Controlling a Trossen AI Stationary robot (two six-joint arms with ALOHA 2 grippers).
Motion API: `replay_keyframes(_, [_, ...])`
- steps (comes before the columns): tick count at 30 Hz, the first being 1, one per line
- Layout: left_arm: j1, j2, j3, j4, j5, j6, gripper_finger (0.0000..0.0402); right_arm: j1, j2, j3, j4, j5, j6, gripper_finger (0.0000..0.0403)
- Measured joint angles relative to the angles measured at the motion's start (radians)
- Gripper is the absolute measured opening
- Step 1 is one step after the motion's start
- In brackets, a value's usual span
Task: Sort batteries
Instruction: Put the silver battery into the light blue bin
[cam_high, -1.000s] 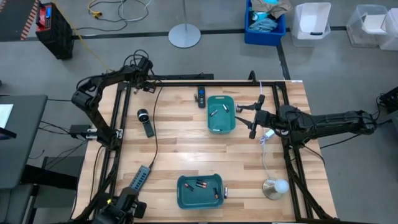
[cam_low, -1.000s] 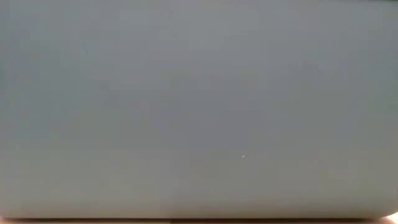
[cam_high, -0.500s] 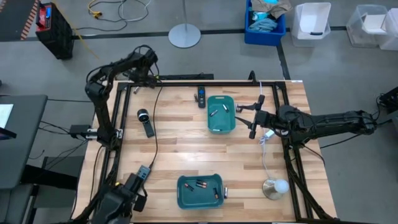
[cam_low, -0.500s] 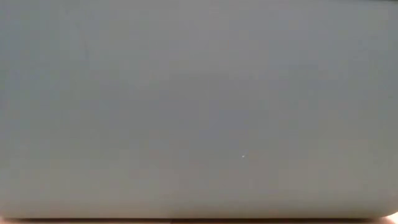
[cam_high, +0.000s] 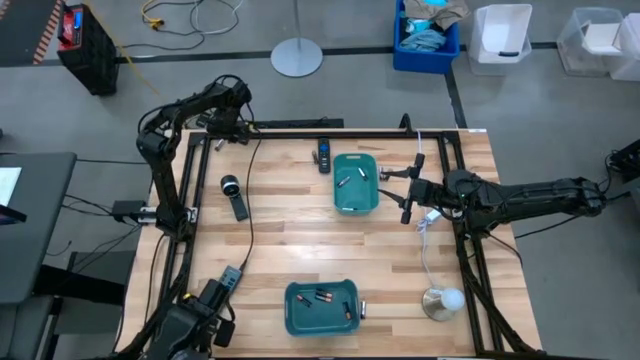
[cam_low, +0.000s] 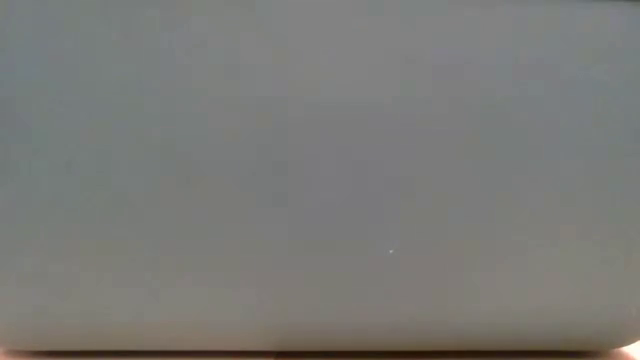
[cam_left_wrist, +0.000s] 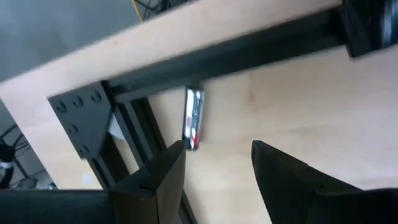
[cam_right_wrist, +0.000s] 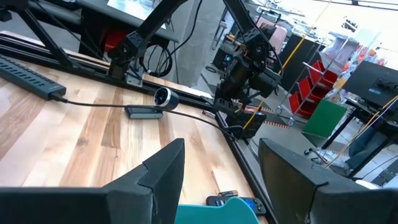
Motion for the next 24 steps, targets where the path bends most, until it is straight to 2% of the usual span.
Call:
replay_keyframes(9, [-0.003,0.126,0.098,-0.142,-0.054,-0.029,0.0179,0.001,0.0,0.0,0.0,0.0,-0.013,0.0221])
replay_keyframes(24, [-0.001,0.128,0.107,-0.165,-0.042,0.01,0.0179,0.001,0.0,0.0,-0.003,0.0,-0.025,0.0221])
